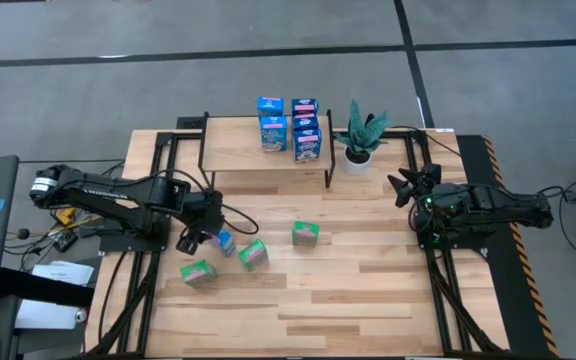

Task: Stack cereal on shelf
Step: Put the light blue cereal box on the shelf aligned with the other light blue cereal boxes

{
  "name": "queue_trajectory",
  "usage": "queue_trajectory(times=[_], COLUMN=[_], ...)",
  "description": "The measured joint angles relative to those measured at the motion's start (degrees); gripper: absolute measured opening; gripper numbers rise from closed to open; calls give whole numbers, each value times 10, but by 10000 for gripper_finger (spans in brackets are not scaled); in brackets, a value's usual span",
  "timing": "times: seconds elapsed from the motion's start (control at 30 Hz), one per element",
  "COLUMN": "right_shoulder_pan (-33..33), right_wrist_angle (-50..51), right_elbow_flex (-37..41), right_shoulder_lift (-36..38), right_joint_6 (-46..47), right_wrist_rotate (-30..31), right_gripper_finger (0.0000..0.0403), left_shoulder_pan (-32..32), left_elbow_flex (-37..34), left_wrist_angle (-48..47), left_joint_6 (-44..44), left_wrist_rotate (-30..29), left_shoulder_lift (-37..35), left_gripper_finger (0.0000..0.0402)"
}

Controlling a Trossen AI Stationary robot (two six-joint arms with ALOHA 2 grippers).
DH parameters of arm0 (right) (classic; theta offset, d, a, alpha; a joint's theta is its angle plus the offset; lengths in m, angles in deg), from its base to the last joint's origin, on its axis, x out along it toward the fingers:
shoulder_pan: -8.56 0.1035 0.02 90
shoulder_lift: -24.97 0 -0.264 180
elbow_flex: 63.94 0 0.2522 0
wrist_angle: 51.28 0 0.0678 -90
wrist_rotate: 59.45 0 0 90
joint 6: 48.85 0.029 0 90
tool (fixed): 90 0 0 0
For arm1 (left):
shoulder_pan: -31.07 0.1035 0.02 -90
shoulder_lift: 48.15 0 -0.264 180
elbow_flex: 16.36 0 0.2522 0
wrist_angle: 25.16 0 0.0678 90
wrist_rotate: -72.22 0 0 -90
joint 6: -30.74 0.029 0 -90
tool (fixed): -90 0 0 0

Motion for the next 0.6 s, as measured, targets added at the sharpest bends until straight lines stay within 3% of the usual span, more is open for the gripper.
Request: queue_trajectory(times=[0.2,0.6], right_shoulder_pan=[0,0], right_wrist_angle=[0,0], right_elbow_flex=[0,0], right_shoulder_lift=[0,0], right_joint_6=[0,0], right_wrist_rotate=[0,0], right_gripper_finger=[286,286], left_shoulder_pan=[0,8], left_elbow_flex=[26,156], left_wrist_angle=[-2,-19], left_joint_6=[-53,-127], left_wrist_rotate=[-54,-170], left_shoulder_lift=[0,0], left_gripper_finger=[172,171])
